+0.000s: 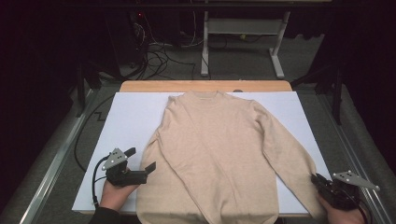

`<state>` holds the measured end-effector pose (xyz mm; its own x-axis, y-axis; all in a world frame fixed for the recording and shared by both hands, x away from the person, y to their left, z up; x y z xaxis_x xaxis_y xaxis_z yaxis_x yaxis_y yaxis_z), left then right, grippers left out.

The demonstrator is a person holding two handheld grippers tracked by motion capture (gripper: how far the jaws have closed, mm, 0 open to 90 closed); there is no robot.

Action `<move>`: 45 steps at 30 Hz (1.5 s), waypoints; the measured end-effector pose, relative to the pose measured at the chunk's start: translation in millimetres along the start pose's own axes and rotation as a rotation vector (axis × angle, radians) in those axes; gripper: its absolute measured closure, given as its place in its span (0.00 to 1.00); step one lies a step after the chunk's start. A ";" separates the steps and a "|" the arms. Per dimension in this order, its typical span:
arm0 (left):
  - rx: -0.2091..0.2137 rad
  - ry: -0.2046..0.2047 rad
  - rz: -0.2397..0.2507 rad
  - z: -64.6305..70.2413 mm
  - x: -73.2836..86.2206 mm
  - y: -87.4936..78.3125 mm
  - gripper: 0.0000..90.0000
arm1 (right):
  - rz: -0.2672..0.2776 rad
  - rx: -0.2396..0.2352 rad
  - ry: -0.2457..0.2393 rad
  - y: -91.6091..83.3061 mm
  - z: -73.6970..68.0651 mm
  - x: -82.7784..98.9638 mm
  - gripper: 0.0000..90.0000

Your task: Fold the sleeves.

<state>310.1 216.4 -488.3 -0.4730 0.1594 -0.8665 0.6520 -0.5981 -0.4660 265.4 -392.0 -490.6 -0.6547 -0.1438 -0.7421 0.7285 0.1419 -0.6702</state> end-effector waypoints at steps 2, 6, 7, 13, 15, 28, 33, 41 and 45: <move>0.000 0.001 0.001 0.2 -0.4 -0.2 0.00 | 0.000 -0.001 -0.005 0.0 -0.1 -0.2 0.93; 0.000 0.001 0.003 0.2 -0.6 -0.3 0.00 | 0.005 -0.005 0.001 -0.4 0.4 0.0 0.94; 0.000 0.002 0.002 0.2 -0.7 -0.4 0.00 | 0.008 -0.004 0.001 -0.4 0.3 0.1 0.94; -0.002 0.002 0.003 0.3 -1.0 -0.5 0.00 | 0.017 -0.006 0.008 -1.6 0.9 -0.8 0.95; -0.001 0.002 0.004 0.4 -1.1 -0.5 0.00 | 0.034 -0.015 0.018 -3.4 1.6 -1.5 0.95; -0.002 0.009 0.003 1.6 -1.7 -1.3 0.00 | 0.161 -0.024 0.015 -21.9 -13.6 -16.9 0.95; 0.000 0.012 0.004 1.1 -1.8 -1.9 0.00 | 0.199 -0.047 0.017 -27.3 -25.5 -27.8 0.94; 0.001 0.008 0.004 0.8 -1.3 -2.6 0.00 | 0.248 -0.056 -0.020 -29.0 -48.8 -48.2 0.94; -0.007 0.015 0.016 1.0 -1.5 -3.9 0.00 | 0.263 -0.070 -0.032 -27.4 -59.0 -55.4 0.94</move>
<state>307.7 217.7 -484.9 -0.4535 0.1611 -0.8766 0.6636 -0.5955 -0.4528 269.8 -330.1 -431.9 -0.4373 -0.1243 -0.8907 0.8562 0.2455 -0.4547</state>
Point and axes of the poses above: each handheld gripper's, and its own axes: y roughly forward along the jaws, x roughly out of its underside, z roughly to its right, the point moved 3 cm from there along y, roughly forward along the jaws, and after that the axes turned 3 degrees about -z, right-handed, at the moved point
